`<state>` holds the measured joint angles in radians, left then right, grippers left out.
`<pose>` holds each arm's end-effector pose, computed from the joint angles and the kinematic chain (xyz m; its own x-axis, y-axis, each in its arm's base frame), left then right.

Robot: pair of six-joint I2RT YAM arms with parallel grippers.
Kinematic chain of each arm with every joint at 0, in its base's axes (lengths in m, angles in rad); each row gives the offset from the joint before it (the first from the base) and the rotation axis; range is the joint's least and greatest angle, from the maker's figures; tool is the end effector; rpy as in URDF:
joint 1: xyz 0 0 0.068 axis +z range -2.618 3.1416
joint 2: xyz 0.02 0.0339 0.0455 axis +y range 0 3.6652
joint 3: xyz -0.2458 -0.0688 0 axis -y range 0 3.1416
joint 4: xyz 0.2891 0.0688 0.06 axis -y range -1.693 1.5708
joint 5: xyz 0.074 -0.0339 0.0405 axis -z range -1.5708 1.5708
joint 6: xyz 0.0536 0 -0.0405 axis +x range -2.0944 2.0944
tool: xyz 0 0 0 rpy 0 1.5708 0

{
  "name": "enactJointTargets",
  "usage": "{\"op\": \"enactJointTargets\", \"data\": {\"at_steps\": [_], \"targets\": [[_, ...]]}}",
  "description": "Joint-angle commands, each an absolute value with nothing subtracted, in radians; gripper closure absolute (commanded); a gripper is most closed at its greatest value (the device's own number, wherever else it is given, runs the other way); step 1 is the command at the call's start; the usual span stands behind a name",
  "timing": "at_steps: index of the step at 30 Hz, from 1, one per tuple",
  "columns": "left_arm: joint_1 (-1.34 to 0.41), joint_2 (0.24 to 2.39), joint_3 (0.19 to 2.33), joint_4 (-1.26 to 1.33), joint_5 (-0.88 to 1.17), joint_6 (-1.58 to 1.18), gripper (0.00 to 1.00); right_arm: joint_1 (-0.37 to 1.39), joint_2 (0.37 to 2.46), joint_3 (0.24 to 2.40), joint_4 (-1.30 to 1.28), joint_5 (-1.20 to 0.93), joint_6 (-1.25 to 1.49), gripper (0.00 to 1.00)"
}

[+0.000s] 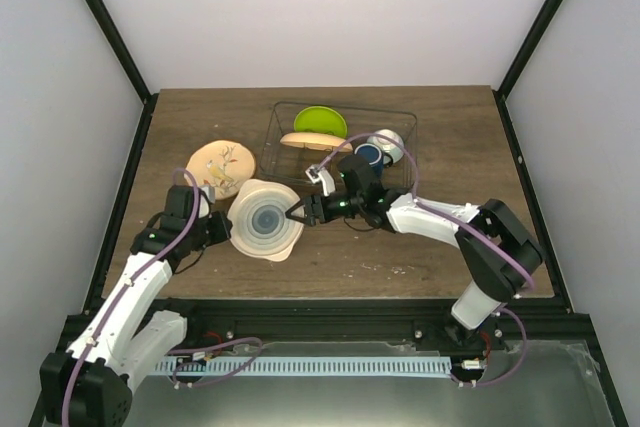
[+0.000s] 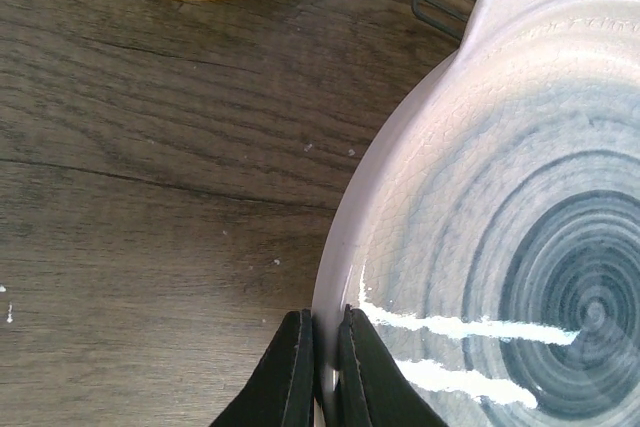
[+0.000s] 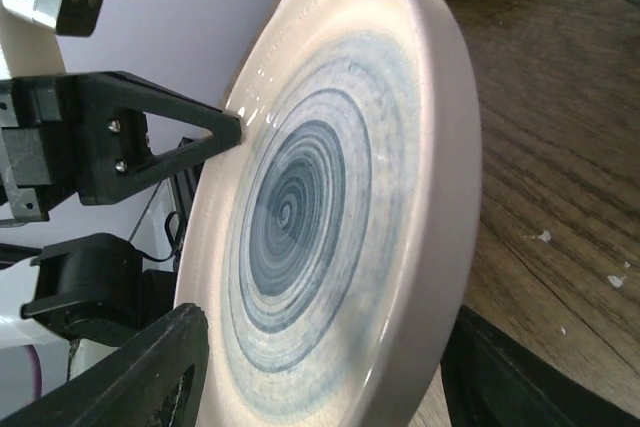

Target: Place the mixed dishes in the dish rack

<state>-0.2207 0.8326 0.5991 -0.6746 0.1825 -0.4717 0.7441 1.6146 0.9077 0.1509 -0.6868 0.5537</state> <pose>0.2200 -0.0593 0.1869 -0.8325 -0.2712 -0.4830 -0.0607 0.9114 -0.4070 0.2621 0.2875 0.1560 -0.8140 -0.1967 -0.5465 -0.5783 0.3616 0.7313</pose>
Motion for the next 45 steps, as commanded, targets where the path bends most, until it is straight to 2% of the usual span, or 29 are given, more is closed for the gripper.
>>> {"op": "enactJointTargets", "data": {"at_steps": [1, 7, 12, 19, 24, 27, 31, 39, 45], "targets": [[-0.227, 0.798, 0.617, -0.553, 0.235, -0.504, 1.0, 0.769, 1.637, 0.948, 0.171, -0.701, 0.558, 0.37], [-0.23, 0.804, 0.613, -0.535, 0.239, -0.515, 1.0, 0.782, 1.662, 0.96, 0.172, -0.696, 0.561, 0.4], [-0.23, 0.798, 0.611, -0.536, 0.233, -0.515, 1.0, 0.791, 1.687, 0.985, 0.162, -0.689, 0.558, 0.47], [-0.234, 0.796, 0.605, -0.527, 0.243, -0.516, 1.0, 0.794, 1.696, 1.004, 0.153, -0.67, 0.55, 0.69], [-0.235, 0.799, 0.603, -0.519, 0.255, -0.517, 1.0, 0.797, 1.694, 1.015, 0.128, -0.648, 0.533, 0.79], [-0.236, 0.802, 0.599, -0.512, 0.264, -0.517, 0.99, 0.798, 1.689, 1.02, 0.126, -0.638, 0.525, 0.81], [-0.236, 0.805, 0.587, -0.508, 0.274, -0.516, 0.9, 0.798, 1.683, 1.039, 0.097, -0.623, 0.502, 0.84], [-0.236, 0.799, 0.545, -0.497, 0.269, -0.513, 0.57, 0.797, 1.652, 1.116, -0.062, -0.535, 0.407, 0.87], [-0.236, 0.802, 0.534, -0.507, 0.236, -0.5, 0.45, 0.798, 1.644, 1.199, -0.213, -0.482, 0.312, 0.91]]}}
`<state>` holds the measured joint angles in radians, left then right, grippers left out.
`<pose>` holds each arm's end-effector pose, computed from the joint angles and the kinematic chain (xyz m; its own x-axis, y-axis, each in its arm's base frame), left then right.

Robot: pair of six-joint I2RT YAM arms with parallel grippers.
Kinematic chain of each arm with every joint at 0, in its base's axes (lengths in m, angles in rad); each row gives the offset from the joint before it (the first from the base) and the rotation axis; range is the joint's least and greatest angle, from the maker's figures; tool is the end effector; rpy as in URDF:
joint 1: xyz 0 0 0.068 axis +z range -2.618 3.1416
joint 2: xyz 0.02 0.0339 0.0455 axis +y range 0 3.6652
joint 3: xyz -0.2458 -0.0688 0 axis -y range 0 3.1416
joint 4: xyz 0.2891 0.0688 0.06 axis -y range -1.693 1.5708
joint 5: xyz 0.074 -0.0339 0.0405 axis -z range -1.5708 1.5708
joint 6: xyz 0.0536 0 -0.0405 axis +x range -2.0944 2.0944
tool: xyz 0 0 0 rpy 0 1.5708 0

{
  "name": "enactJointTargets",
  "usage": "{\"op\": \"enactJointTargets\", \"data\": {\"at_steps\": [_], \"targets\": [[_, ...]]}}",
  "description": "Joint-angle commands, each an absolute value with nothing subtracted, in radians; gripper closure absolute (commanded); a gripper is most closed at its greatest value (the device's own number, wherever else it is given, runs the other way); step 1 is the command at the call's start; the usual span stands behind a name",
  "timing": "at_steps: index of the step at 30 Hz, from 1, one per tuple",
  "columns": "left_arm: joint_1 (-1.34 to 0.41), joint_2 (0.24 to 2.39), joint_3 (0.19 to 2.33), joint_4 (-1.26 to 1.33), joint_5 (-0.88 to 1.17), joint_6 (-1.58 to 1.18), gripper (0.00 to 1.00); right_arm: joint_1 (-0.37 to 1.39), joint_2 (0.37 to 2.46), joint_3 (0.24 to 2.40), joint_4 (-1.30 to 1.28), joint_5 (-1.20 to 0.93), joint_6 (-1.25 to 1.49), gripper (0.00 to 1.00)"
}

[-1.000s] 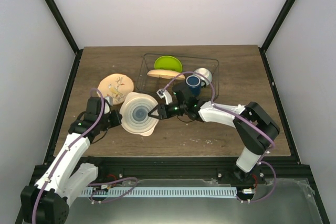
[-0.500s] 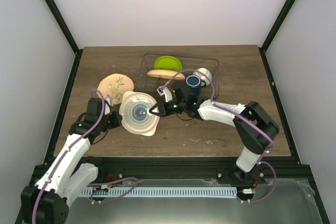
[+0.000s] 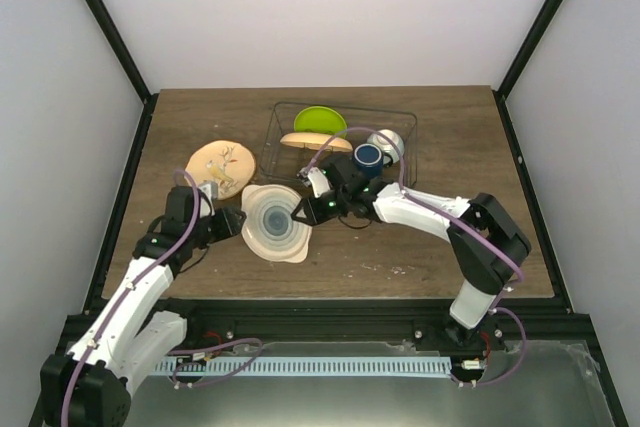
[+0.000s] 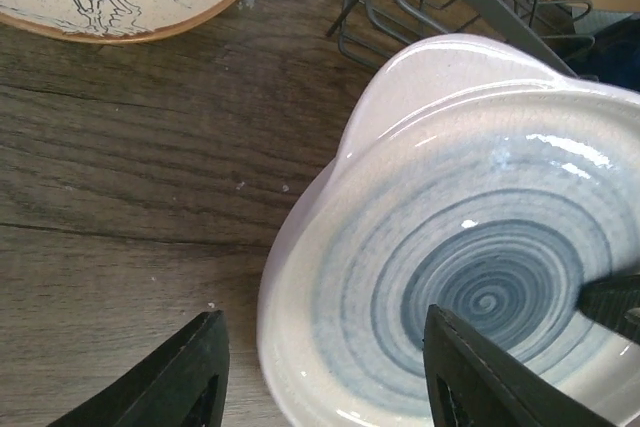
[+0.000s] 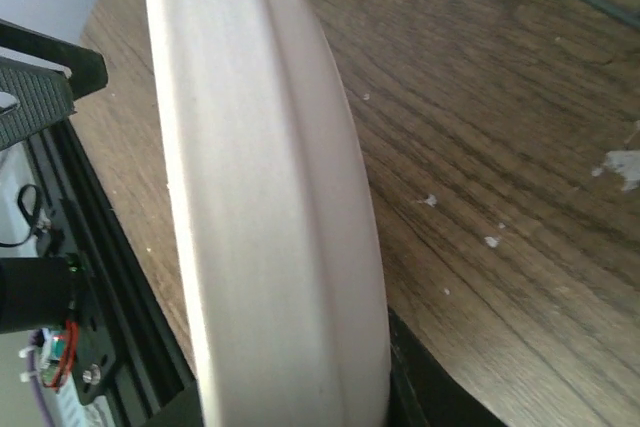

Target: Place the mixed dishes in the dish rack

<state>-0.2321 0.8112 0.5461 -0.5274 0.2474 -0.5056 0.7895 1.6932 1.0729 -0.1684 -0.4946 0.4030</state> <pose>0.2246 -0.0666 0.1842 -0.7954 -0.2945 -0.5298 0.0058 0.8702 -0.4926 0.2675 0.3058 0.1523 -0.7970 -0.3134 -0.5162 -0.5956 0.5492 0.5862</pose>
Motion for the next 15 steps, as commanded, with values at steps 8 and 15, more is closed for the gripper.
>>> {"op": "enactJointTargets", "data": {"at_steps": [8, 15], "targets": [[-0.235, 0.781, 0.535, -0.479, 0.209, -0.546, 0.12, 0.798, 1.59, 1.359, -0.467, -0.329, 0.084, 0.91], [-0.236, 0.875, 0.568, -0.448, 0.195, -0.523, 0.0, 0.798, 1.566, 1.509, -0.64, -0.061, -0.085, 0.91]]}}
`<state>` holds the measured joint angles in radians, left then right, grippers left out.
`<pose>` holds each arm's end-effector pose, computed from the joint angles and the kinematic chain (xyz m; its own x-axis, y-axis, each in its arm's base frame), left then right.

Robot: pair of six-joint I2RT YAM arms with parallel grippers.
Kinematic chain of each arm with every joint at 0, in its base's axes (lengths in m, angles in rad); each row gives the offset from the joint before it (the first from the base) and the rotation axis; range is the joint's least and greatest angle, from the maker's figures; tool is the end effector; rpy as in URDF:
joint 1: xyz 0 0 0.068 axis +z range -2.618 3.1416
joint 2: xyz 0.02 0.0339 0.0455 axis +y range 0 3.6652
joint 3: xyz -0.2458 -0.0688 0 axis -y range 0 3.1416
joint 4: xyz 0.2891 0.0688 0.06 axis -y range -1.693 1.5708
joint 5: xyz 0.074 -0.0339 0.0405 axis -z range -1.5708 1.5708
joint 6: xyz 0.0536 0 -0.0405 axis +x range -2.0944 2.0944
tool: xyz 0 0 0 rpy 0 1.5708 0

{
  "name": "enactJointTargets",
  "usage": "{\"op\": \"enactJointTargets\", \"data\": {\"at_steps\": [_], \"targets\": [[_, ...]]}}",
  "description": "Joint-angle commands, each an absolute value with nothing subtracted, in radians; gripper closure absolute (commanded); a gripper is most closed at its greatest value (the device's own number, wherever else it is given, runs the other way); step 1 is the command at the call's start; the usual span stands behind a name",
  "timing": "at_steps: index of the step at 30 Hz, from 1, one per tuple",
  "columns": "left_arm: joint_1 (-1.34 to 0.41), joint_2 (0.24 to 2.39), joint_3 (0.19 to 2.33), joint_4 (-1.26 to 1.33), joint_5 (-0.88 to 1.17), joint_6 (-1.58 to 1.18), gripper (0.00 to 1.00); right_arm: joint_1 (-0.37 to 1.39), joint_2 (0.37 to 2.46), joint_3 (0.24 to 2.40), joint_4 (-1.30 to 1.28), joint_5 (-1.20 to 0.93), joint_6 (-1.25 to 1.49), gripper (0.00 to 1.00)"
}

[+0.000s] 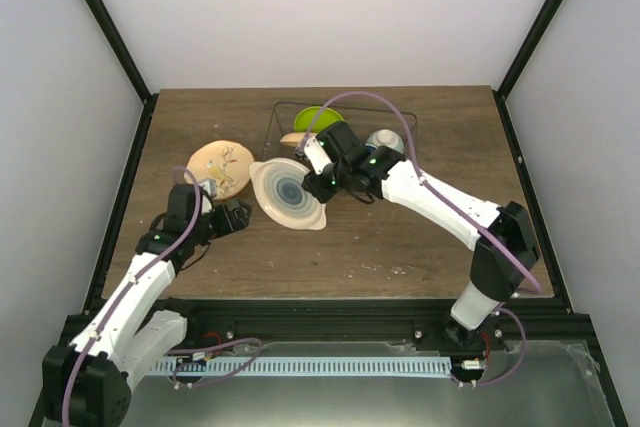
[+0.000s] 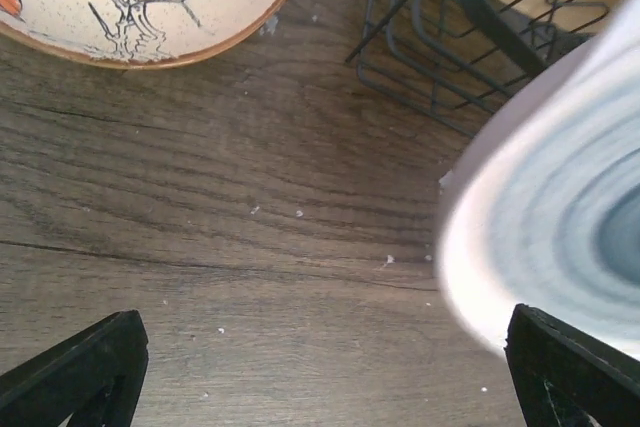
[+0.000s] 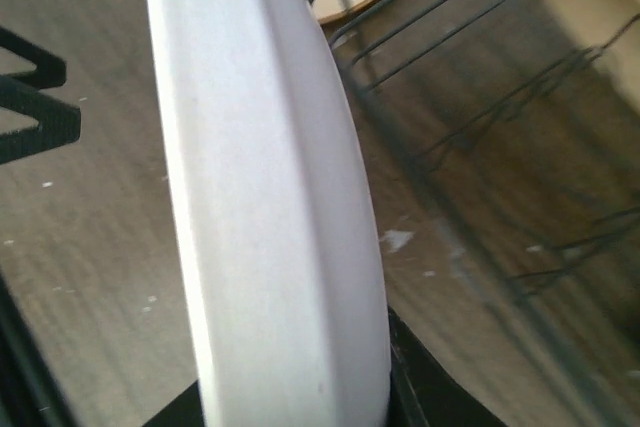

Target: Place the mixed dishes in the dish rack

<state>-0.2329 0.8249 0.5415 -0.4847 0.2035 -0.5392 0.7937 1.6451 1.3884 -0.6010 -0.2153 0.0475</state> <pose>0.2296 -0.0656 0.1829 -0.7688 -0.3344 -0.5451 -0.0318 0.8713 -0.4898 0.2834 0.3045 0.2477 -0.5675 -0.5108 -0.6458 -0.7684 0.6103 0.1925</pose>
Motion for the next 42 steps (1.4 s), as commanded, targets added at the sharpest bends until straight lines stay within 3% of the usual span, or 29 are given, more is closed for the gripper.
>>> {"op": "enactJointTargets", "data": {"at_steps": [1, 12, 26, 42], "targets": [[-0.237, 0.896, 0.574, -0.441, 0.199, -0.519, 0.0, 0.798, 1.56, 1.522, -0.649, -0.029, -0.106, 0.91], [-0.236, 0.936, 0.564, -0.371, 0.232, -0.512, 0.0, 0.83, 1.429, 1.535, -0.587, 0.187, -0.337, 0.91], [-0.236, 0.961, 0.531, -0.326, 0.25, -0.509, 0.0, 0.971, 1.336, 1.22, -0.137, 0.611, -0.819, 0.92], [-0.237, 0.991, 0.532, -0.311, 0.259, -0.506, 0.0, 0.974, 1.347, 1.097, 0.101, 0.721, -0.985, 0.91]]}}
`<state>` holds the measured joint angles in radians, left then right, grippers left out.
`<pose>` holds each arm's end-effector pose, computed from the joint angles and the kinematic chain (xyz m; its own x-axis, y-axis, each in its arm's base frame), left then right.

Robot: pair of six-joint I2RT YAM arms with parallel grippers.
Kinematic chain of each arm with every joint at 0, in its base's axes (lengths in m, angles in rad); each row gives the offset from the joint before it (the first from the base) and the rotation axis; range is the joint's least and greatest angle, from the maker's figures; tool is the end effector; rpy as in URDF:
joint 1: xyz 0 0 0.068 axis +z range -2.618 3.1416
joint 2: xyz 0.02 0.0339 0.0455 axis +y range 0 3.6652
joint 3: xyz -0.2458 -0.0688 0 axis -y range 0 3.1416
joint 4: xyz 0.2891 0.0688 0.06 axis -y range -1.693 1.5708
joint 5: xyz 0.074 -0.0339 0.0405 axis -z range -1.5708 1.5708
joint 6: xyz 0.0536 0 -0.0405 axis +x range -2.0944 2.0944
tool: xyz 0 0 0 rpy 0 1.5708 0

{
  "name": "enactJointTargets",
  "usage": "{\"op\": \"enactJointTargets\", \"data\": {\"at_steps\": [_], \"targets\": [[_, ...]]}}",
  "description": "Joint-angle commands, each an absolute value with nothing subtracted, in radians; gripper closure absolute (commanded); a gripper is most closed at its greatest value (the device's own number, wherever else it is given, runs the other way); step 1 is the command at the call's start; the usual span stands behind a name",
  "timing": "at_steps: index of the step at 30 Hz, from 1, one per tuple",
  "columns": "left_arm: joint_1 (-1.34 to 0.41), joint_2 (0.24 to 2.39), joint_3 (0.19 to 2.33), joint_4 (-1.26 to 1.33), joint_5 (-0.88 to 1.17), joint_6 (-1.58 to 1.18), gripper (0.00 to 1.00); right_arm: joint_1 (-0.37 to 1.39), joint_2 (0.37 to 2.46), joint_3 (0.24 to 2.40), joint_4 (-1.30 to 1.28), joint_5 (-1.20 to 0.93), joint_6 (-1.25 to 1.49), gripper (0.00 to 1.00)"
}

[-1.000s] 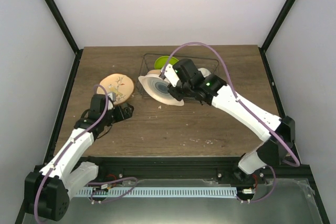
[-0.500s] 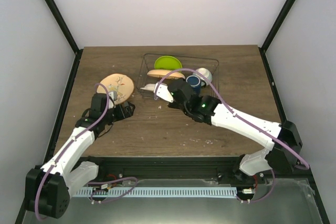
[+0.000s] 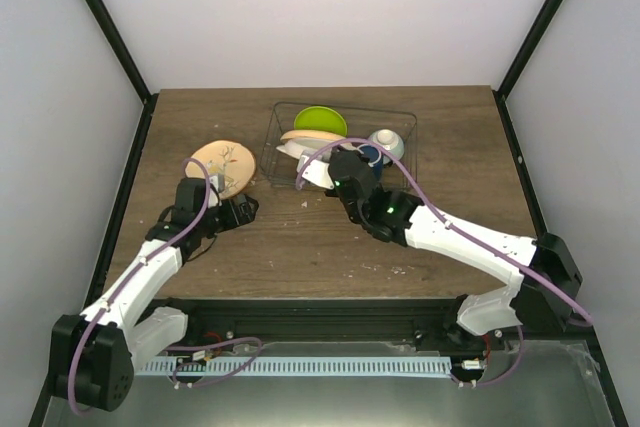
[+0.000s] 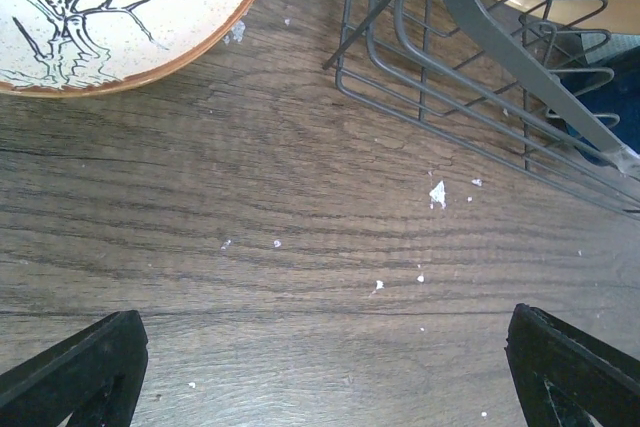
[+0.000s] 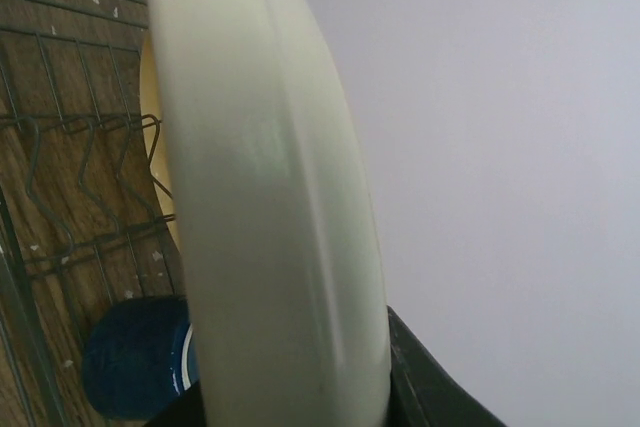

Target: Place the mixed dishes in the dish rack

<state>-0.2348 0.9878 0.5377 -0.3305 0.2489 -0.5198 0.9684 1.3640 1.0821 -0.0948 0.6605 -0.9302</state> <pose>0.2504 -0.0735 0.1583 -0.7905 -0.3059 -0.5305 0.0035 0.8641 -0.5034 0.2379 0.2880 0.2885 0.1379 -0.9168 -0.3748 -0.3628 0.3054 -0.8804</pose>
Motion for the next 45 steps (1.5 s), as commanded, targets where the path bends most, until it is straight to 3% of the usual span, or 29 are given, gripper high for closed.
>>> {"op": "enactJointTargets", "data": {"at_steps": [1, 37, 45], "targets": [[-0.235, 0.991, 0.532, -0.312, 0.258, -0.505, 0.0, 0.973, 1.352, 1.093, 0.108, 0.719, -0.99, 0.91], [-0.236, 1.067, 0.524, -0.267, 0.264, -0.497, 0.0, 0.915, 1.542, 1.012, 0.308, 0.667, -0.997, 0.91], [-0.237, 1.081, 0.524, -0.258, 0.27, -0.497, 0.0, 0.909, 1.578, 1.062, 0.216, 0.626, -0.952, 0.91]]}}
